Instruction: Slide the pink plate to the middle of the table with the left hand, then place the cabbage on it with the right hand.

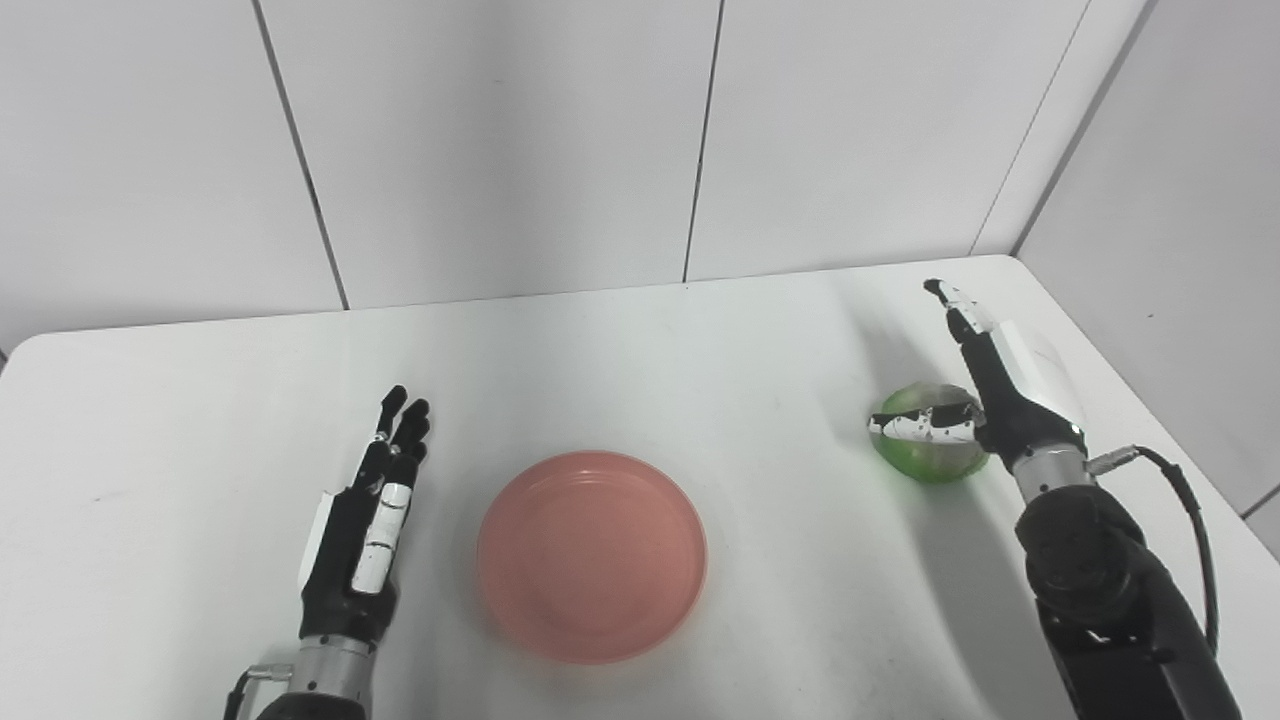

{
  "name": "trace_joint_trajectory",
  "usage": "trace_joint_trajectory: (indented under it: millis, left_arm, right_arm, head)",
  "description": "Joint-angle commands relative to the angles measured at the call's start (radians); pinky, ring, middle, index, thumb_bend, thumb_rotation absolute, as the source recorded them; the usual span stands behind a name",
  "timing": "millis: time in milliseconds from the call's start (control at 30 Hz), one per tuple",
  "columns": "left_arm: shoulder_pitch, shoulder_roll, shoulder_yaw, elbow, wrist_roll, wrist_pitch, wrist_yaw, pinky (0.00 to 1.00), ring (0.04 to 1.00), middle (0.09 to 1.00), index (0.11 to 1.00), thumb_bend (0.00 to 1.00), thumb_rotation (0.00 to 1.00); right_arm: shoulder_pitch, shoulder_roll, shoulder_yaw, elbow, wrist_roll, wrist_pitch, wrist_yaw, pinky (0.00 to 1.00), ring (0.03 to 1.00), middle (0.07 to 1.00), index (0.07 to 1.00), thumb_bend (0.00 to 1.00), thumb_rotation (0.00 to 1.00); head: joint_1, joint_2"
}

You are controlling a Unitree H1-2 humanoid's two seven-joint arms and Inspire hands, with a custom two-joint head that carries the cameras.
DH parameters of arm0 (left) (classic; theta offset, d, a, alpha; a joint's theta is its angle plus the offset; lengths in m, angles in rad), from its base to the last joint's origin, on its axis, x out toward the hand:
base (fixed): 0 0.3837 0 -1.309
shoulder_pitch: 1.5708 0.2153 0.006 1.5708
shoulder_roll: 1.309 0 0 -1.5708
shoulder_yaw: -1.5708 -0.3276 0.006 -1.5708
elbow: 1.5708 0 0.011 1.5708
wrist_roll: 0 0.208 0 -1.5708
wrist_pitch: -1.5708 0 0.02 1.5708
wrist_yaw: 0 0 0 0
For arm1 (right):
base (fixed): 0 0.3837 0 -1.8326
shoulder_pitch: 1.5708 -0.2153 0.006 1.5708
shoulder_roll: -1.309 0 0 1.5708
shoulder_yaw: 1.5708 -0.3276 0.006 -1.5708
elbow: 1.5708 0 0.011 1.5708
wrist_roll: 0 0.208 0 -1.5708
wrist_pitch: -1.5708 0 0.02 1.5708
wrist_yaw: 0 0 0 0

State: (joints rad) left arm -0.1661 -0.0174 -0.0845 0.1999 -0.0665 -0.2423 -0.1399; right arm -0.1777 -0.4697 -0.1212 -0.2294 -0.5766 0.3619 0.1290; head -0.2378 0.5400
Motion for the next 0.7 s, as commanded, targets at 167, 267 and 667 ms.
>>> trace_joint_trajectory:
  millis: [167,267,667]
  left_arm:
    - [0.014,0.018,0.009,0.028,0.001,-0.025,-0.004,0.98,0.971,0.954,0.952,0.71,0.82]
    - [0.014,0.019,0.011,0.026,0.002,-0.024,-0.002,0.98,0.967,0.951,0.949,0.70,0.81]
    - [0.020,0.016,0.012,0.010,-0.008,-0.007,-0.004,0.98,0.967,0.950,0.947,0.72,0.78]
  right_arm:
    - [-0.012,-0.043,0.004,-0.004,-0.007,0.004,0.006,0.87,0.958,0.966,0.940,0.93,0.03]
    - [-0.012,-0.044,0.003,0.013,-0.002,0.010,0.000,0.87,0.954,0.964,0.938,0.92,0.00]
    - [-0.014,-0.056,0.004,0.069,-0.027,0.012,-0.024,0.99,0.982,0.972,0.942,0.92,0.07]
  head:
    - [0.001,0.004]
    - [0.003,0.005]
    - [0.008,0.010]
